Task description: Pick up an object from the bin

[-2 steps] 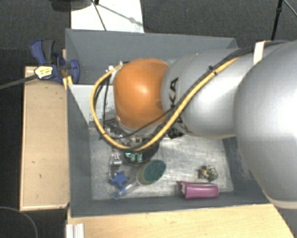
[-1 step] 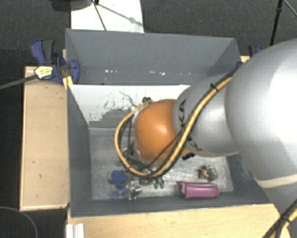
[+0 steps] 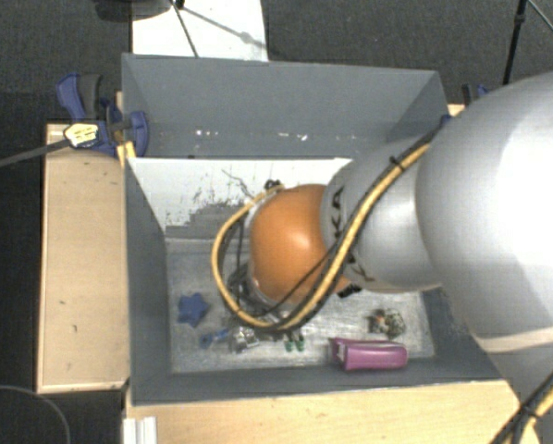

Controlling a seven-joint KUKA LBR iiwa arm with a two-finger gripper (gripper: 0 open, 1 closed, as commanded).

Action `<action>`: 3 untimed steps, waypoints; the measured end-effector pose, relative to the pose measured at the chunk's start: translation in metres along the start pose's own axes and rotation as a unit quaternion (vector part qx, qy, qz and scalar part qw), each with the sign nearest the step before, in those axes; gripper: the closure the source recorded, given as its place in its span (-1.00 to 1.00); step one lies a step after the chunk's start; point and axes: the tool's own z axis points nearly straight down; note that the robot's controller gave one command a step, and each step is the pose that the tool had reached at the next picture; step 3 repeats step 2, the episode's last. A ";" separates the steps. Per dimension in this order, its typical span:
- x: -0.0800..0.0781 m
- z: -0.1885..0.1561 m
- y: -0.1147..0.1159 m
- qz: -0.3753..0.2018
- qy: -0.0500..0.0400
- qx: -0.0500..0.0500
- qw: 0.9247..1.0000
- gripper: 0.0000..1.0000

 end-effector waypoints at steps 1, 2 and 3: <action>0.005 -0.121 -0.001 -0.028 0.000 0.001 1.000 1.00; -0.004 -0.217 0.000 -0.032 -0.001 0.001 0.999 1.00; -0.004 -0.217 0.000 -0.032 -0.001 0.001 0.999 1.00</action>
Offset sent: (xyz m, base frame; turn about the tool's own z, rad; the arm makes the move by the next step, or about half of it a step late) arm -0.0076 -0.0030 0.1164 -0.0583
